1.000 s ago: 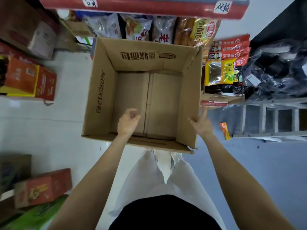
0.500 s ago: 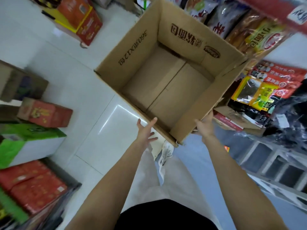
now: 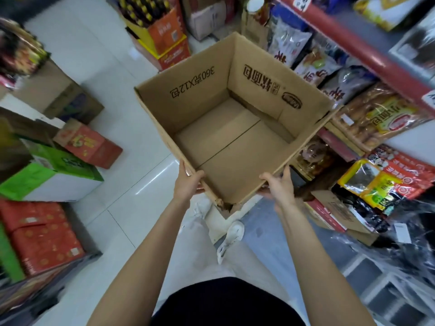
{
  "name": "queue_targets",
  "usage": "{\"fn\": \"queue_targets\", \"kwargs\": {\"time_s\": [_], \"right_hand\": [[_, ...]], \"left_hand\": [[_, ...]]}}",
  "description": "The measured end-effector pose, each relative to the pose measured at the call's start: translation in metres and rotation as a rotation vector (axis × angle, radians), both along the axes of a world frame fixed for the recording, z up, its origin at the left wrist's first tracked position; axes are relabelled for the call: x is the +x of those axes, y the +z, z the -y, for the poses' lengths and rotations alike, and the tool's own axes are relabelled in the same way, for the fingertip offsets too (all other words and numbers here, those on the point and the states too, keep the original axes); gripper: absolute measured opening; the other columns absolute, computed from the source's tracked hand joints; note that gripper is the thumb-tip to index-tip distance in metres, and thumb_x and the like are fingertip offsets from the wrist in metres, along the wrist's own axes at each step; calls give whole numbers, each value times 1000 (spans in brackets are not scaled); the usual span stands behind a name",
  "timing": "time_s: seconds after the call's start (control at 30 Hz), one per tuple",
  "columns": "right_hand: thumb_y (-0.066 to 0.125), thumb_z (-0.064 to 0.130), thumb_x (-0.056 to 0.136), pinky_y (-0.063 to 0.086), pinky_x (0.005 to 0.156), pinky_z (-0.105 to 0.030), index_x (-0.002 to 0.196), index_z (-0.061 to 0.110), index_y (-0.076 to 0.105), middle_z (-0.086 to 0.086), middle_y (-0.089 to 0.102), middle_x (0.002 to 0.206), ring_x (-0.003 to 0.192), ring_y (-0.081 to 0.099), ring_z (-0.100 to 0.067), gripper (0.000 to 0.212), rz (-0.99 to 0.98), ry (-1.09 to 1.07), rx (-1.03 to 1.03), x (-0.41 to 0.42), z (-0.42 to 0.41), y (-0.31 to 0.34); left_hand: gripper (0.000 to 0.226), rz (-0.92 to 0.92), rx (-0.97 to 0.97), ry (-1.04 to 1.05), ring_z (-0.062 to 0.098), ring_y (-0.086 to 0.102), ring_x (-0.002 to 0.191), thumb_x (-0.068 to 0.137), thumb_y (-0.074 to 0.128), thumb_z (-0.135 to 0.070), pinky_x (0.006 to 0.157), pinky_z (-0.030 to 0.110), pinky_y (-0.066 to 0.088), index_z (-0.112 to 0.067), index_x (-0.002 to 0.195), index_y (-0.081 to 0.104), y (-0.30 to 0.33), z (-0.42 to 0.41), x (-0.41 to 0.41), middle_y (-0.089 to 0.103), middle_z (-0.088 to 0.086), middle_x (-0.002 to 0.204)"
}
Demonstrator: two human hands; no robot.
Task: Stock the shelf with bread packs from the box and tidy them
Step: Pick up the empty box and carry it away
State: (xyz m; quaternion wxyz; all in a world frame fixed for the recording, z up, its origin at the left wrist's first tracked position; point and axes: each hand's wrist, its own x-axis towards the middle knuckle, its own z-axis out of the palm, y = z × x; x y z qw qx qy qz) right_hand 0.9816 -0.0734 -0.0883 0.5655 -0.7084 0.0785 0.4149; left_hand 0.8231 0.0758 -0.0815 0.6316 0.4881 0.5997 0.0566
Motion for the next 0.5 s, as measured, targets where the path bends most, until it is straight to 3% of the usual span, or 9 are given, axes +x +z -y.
{"fn": "queue_targets", "kwargs": {"time_s": [0.17,0.33,0.43,0.5], "right_hand": [[56,-1,83,57,62,-33,143,31,28,-7,62,113,89,66,-22,73,-82,85,112,-24,-64,17],[54,-3,83,57,70,-42,142,29,30,-10,61,115,93,66,-29,72,-107,85,155,-44,-141,18],[57,-3,83,58,69,-41,145,31,24,-12,61,120,96,66,-32,78,-119,47,149,-57,-189,9],[60,-1,80,58,72,-43,145,33,26,-10,57,128,104,63,-32,81,-107,6,150,-64,-223,3]], "left_hand": [[85,52,37,51,11,59,76,91,60,-16,71,27,54,-28,152,3,29,-56,-42,35,-7,115],[83,64,89,129,16,64,73,89,62,-12,61,19,54,-27,152,11,34,-120,-83,56,-11,85],[84,106,123,123,12,63,69,87,63,-10,61,18,53,-27,152,12,26,-168,-101,65,0,83],[84,130,146,70,12,65,78,88,63,-11,63,18,52,-28,151,11,23,-208,-108,66,-3,87]]}}
